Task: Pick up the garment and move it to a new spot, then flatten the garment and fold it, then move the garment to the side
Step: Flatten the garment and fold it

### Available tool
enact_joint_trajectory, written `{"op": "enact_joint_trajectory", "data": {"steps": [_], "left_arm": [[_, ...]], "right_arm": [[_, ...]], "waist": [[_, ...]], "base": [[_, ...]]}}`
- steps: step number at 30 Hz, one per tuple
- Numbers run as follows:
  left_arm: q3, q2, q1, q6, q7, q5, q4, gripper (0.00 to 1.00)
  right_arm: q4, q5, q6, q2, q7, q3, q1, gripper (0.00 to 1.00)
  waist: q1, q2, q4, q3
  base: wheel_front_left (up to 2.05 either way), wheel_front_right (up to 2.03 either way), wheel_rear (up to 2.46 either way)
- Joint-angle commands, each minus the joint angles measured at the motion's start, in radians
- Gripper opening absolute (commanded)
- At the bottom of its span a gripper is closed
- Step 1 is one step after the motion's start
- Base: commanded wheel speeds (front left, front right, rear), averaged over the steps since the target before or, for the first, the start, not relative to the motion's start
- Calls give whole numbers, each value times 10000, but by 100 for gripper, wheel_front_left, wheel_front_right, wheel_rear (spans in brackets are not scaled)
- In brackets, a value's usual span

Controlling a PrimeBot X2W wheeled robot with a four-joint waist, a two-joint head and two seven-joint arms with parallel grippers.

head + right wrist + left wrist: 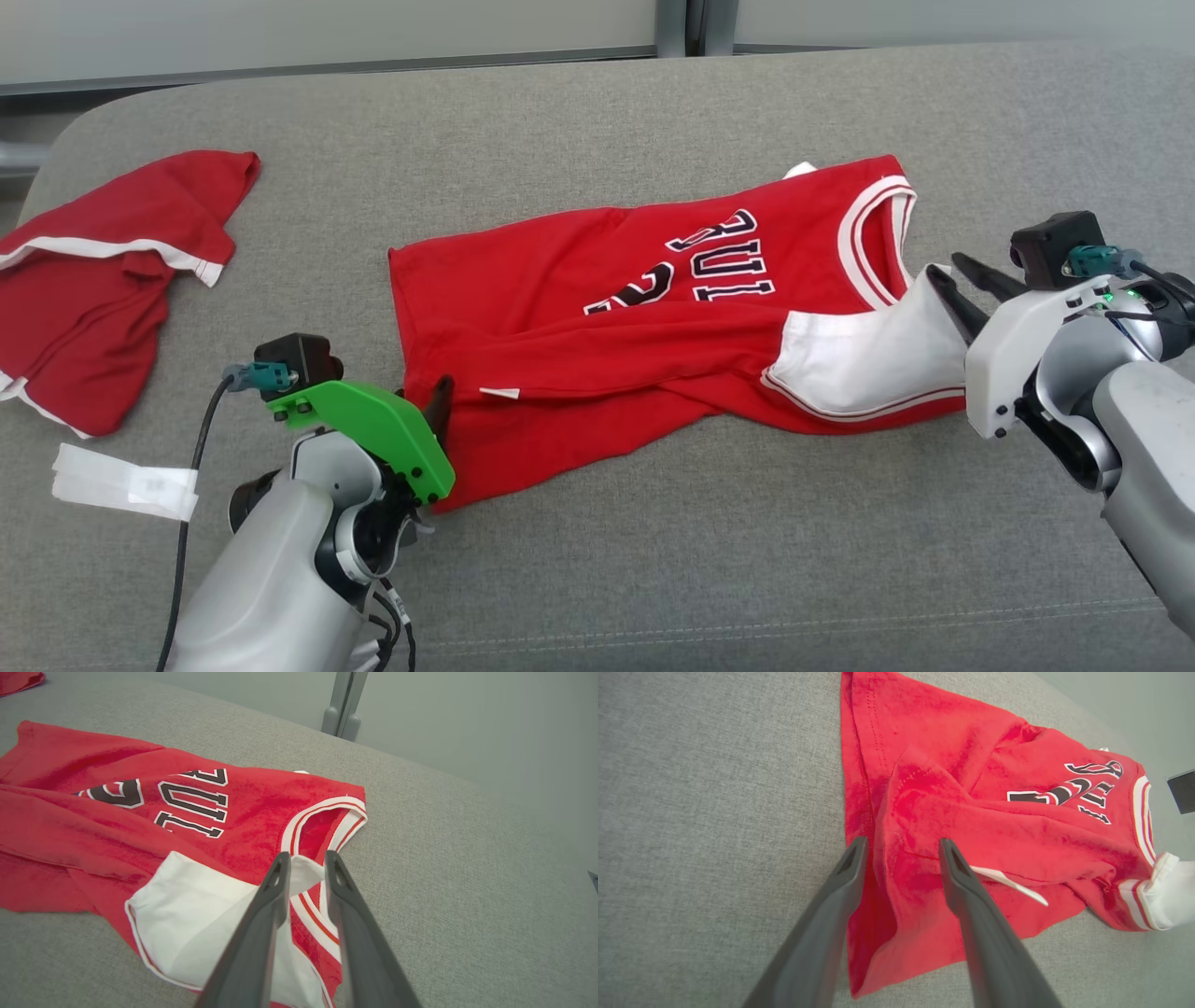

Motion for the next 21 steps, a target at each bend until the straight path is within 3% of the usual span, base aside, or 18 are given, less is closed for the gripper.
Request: {"op": "enact_joint_trajectory", "data": {"steps": [1, 6, 10, 18, 20, 21], "left_arm": [[-3, 78, 141, 73, -106, 78, -7, 100], [-64, 368, 250, 148, -303, 332, -130, 100], [224, 509, 423, -120, -1119, 367, -694, 100], [520, 813, 1437, -350, -3655, 1090, -1757, 100], [557, 795, 1869, -760, -4301, 1021, -2052, 100], [557, 795, 1869, -760, -4301, 1021, -2052, 100]], "right_arm": [[78, -114, -17, 42, -236, -55, 63, 100], [259, -480, -17, 158, -602, -443, 129, 100], [137, -754, -17, 531, -1078, -1472, 425, 100], [-661, -1176, -12, 2381, -1981, -3691, 1884, 100], [-753, -1316, -11, 3032, -1948, -4264, 2337, 100], [-753, -1316, -11, 3032, -1948, -4264, 2337, 100]], "waist": [[0, 0, 15, -26], [0, 0, 60, -245], [0, 0, 79, -456], [0, 0, -28, -936], [0, 0, -106, -1130], [0, 0, -106, -1130]], "base": [[0, 0, 0], [0, 0, 0], [0, 0, 0], [0, 0, 0], [0, 0, 0], [0, 0, 0]]}}
